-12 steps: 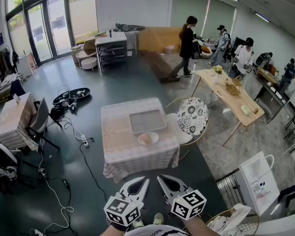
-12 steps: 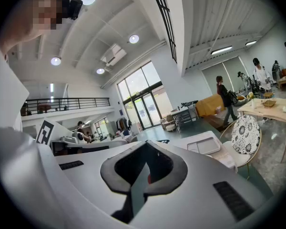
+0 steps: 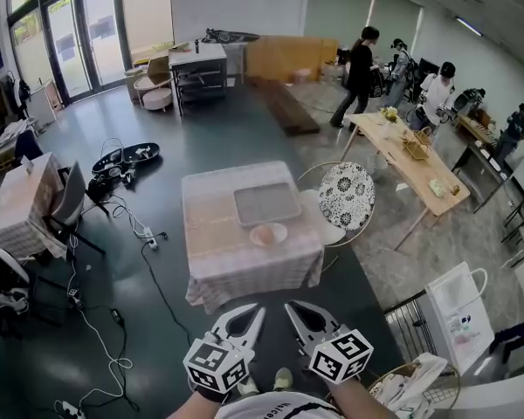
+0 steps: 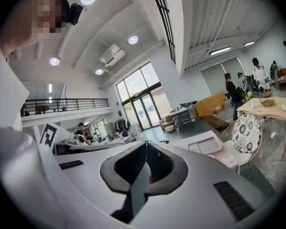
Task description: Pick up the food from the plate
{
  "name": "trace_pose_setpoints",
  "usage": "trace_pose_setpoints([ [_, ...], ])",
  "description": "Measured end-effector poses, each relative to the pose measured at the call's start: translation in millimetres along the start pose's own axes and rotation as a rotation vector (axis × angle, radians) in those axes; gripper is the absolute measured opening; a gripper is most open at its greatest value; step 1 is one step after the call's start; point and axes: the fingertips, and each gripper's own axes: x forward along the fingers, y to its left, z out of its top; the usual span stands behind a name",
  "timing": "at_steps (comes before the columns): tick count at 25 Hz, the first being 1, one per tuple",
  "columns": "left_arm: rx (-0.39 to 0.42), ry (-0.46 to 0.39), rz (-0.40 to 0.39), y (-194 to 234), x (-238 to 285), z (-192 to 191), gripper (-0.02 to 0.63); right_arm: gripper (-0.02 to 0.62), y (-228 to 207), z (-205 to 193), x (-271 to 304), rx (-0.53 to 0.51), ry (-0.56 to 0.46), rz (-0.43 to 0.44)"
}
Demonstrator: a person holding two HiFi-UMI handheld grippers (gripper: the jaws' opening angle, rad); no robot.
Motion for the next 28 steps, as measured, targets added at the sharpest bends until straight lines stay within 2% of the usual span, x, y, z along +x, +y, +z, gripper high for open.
trace_pose_setpoints([
  [5,-0.009,-0.011,0.02,21.1,-14.9,3.5,0.005,0.017,4.1,-0.1,11.2,0.024,-0.022,-0.021],
  [13,-0.028,-0.014,0.01,40.8,-26.5,3.5,0.005,0.017,17.5,-5.6,28.3,0.006,-0.016,-0.039],
  [19,-0.024,0.008,0.0,49.3,-9.5,-0.7,0.005,0.017,-0.1,-6.3,43.7,0.014,-0.013,-0.051],
  [28,-0.019,0.024,0.051,87.3,42.4,10.7,0.005,0.017,-45.6,5.5,100.4,0.042,0.012,-0.003],
])
